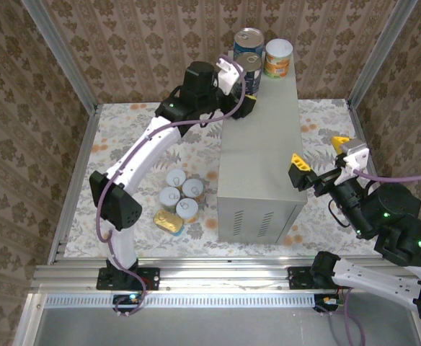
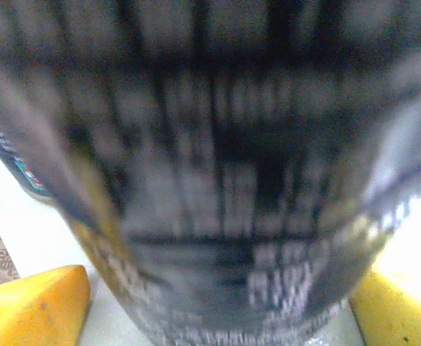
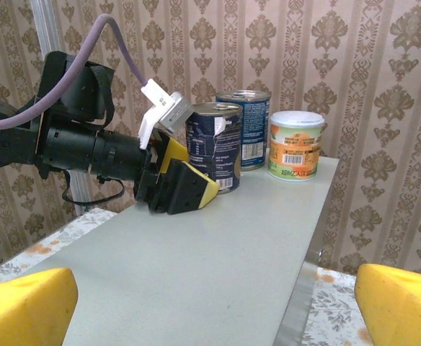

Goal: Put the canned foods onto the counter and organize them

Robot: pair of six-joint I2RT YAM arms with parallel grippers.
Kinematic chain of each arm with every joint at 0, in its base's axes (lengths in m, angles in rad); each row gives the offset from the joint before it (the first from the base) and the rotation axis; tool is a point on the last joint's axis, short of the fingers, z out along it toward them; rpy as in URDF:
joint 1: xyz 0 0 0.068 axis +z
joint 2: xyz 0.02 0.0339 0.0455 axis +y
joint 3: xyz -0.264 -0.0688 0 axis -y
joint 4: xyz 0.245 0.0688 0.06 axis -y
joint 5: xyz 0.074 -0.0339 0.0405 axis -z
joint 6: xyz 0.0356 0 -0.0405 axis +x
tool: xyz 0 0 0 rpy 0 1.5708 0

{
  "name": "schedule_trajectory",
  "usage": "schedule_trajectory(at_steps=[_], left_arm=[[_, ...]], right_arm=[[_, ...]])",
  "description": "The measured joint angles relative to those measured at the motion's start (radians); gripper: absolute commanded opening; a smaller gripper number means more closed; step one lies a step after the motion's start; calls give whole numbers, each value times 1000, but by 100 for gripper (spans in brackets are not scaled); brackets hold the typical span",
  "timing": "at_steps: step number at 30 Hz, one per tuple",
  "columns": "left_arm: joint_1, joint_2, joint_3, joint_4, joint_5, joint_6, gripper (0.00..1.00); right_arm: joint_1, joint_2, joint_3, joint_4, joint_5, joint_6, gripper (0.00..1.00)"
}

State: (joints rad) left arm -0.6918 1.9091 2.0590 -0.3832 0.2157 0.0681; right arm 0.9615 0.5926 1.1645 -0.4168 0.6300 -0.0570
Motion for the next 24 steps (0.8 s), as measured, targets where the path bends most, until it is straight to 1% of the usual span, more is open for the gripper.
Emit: schedule_trajectory(at_steps=[8,11,14,24], left_arm=[[6,-35,-57,34,0,0,87],[8,-40,-67,43,-1,-1,88],[13,-40,-71,56,-3,-5,90],[13,-36,-74,84,-4,-23,90]], right_arm=[[-2,40,0,2,0,0,100],[-2,44,0,2,0,0,100],[-2,43,0,2,0,1,100],[-2,30,-4,2,0,5,100]])
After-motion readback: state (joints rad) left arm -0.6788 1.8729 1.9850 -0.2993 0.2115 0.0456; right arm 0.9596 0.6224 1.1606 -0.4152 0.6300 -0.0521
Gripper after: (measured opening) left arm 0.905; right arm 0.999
